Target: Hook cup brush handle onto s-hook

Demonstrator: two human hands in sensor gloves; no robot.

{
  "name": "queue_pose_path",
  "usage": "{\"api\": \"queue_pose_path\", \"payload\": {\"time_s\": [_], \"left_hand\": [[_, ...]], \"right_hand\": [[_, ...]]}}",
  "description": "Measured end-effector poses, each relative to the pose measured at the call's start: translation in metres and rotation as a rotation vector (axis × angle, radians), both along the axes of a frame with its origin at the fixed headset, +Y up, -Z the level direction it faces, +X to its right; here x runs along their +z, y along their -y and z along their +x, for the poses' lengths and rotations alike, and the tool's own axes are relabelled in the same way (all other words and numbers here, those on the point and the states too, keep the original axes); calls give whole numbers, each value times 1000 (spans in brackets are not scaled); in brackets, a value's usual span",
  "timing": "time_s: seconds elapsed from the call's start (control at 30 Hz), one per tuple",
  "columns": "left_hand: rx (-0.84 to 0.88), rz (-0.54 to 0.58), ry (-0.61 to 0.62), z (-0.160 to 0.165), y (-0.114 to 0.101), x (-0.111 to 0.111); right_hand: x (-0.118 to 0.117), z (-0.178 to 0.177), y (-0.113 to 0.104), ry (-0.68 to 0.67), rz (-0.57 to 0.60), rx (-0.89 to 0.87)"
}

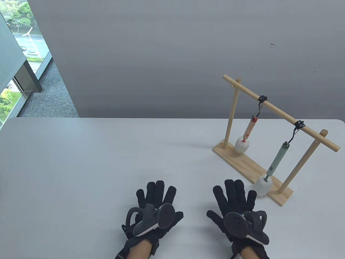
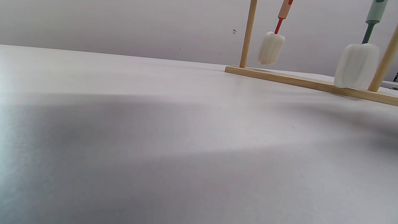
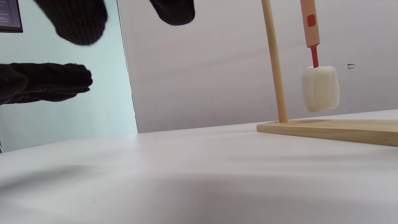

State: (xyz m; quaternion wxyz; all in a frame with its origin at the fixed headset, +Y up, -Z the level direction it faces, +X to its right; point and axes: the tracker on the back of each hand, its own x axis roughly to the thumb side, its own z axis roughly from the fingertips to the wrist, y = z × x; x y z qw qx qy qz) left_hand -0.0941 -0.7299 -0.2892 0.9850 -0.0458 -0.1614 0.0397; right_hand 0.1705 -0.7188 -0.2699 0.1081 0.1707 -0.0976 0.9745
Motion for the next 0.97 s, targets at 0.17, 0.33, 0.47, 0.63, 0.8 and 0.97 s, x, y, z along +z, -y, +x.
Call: {"api": "queue_pose_path", "payload": {"time_s": [0.17, 0.33, 0.47, 0.63, 0.8, 0.97], "left_hand": [[14, 2, 12, 1, -1, 0], [34, 23, 32, 4, -4, 2], [15, 23, 44, 8, -4, 3], [15, 26, 47, 9, -4, 2], [8, 21, 38, 4, -3, 3], [29, 9, 15, -3, -2, 3]], "right_hand": [[0, 0, 0, 2, -1, 2], [0, 2, 0, 2, -12, -7], [0, 4, 0, 4, -17, -15], [-1, 4, 0, -5, -24, -19], [-1, 3, 0, -10, -32, -16], [-3, 1, 2, -23, -44, -8]]}}
